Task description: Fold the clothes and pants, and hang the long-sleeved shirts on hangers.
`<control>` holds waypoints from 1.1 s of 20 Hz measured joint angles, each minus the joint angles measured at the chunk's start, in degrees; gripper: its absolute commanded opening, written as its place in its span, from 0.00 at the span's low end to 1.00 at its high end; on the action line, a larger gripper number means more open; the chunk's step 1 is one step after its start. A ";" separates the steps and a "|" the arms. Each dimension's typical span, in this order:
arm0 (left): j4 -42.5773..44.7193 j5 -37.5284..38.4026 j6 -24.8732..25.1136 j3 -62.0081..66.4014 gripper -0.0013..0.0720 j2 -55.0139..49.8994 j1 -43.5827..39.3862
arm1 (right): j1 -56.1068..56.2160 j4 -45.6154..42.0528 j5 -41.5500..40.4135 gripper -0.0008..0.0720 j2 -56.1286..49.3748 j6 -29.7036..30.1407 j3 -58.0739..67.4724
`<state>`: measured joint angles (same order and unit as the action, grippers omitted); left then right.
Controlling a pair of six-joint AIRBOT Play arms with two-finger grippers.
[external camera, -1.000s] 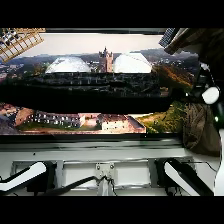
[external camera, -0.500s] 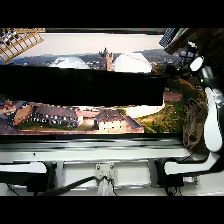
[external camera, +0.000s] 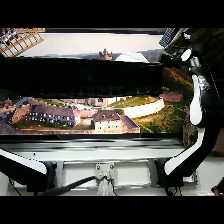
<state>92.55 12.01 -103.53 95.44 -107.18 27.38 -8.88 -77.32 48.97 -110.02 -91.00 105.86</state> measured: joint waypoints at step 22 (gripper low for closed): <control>-7.17 38.91 4.11 -9.90 0.69 7.34 4.94 | 0.00 2.14 12.33 0.59 13.99 -0.28 -15.98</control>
<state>85.38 50.92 -99.42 85.54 -99.83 32.32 -8.88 -75.18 61.30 -96.03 -91.29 89.89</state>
